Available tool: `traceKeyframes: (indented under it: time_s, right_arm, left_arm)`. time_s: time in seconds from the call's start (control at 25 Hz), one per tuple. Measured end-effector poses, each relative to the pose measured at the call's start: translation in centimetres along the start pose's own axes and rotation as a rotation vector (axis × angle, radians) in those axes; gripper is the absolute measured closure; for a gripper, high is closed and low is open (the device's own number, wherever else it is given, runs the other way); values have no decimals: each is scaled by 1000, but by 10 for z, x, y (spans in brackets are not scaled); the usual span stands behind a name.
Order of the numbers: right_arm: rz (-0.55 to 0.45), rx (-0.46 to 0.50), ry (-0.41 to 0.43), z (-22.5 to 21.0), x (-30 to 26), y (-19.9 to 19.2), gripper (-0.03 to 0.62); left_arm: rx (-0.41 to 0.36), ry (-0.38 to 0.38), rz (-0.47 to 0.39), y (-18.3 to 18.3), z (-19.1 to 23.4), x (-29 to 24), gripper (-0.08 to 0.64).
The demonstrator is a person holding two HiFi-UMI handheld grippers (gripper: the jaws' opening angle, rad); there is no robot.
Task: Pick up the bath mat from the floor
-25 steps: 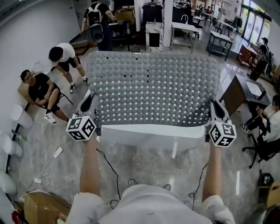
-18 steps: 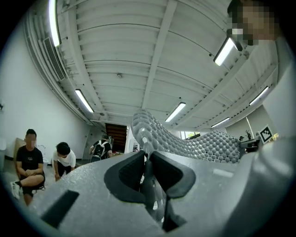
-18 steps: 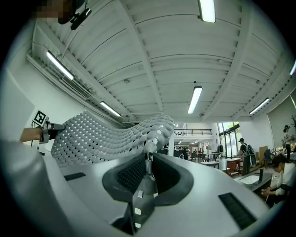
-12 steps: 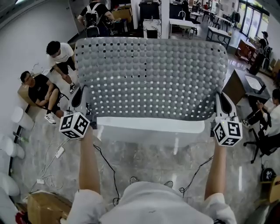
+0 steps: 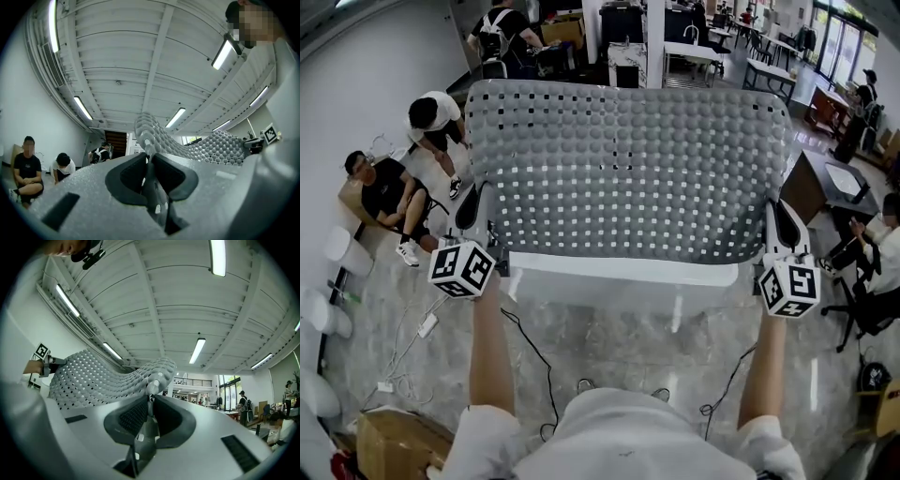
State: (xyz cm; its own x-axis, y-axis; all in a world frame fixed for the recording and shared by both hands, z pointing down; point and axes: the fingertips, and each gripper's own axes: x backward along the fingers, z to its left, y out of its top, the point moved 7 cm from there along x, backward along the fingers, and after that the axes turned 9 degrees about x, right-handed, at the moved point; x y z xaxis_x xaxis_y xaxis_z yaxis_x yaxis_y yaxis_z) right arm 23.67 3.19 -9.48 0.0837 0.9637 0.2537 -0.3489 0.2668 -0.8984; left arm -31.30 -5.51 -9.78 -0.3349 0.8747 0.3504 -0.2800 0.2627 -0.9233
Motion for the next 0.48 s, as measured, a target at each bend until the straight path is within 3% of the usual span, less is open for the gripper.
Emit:
traceKeyframes:
  time_s: [0.48]
  right_arm:
    - [-20,1,-8,-1,0,2,546]
  left_arm:
    - [-9,3,-18,4,1,3,502]
